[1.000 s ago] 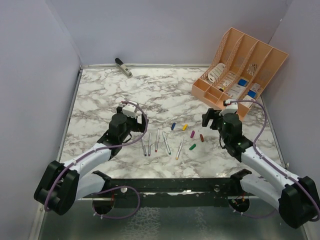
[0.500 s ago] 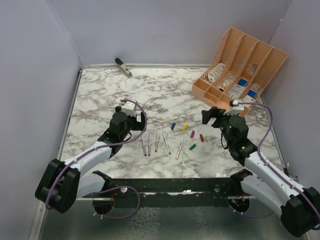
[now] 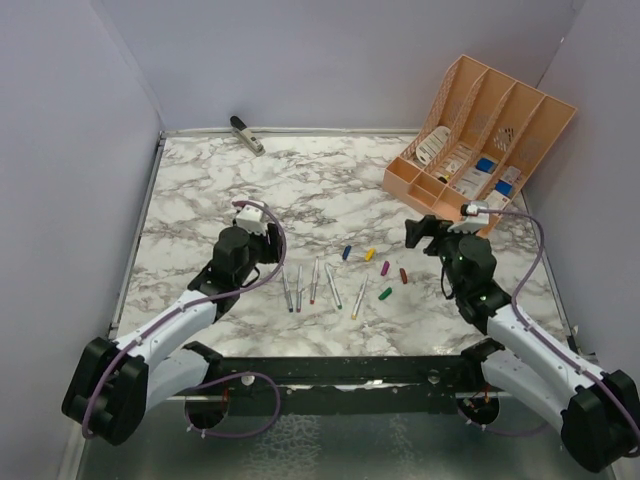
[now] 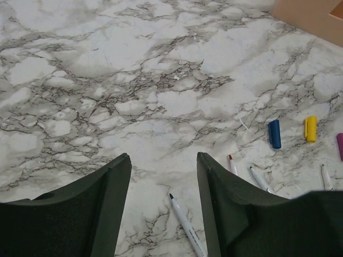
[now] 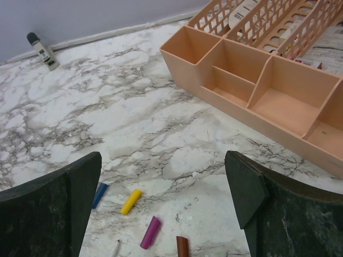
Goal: Insert the pens into the pen caps
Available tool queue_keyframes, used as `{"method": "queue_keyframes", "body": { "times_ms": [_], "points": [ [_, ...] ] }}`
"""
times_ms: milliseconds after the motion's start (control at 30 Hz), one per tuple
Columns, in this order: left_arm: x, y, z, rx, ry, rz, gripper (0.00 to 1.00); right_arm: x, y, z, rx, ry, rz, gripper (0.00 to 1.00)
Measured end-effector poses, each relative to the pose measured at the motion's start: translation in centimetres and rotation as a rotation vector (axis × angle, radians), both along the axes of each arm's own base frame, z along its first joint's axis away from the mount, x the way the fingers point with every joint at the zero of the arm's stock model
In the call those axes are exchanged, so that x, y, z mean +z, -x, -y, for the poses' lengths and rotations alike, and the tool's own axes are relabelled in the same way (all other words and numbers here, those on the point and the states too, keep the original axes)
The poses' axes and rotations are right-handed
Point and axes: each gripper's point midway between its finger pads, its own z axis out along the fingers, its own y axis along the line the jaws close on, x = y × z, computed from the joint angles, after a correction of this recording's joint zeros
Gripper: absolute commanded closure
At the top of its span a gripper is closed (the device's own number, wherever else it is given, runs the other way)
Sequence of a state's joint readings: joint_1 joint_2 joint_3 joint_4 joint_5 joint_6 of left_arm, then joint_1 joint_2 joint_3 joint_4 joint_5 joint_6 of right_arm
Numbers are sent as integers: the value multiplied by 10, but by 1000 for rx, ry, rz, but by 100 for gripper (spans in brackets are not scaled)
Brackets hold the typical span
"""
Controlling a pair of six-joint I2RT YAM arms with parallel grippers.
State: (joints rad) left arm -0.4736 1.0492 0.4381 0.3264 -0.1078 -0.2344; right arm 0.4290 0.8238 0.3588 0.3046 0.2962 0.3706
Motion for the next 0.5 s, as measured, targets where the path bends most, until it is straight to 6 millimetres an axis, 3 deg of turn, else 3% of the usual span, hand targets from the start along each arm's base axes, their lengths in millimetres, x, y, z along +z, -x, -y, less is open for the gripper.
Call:
{"method": "queue_keyframes", "body": {
  "times_ms": [133, 500],
  "points": [
    [-4, 9, 2, -5, 38, -38, 52, -2, -9, -2, -10, 16, -36, 1],
    [-49, 42, -6, 44, 61, -284, 60, -19, -16, -2, -39, 36, -124, 1]
  ]
}}
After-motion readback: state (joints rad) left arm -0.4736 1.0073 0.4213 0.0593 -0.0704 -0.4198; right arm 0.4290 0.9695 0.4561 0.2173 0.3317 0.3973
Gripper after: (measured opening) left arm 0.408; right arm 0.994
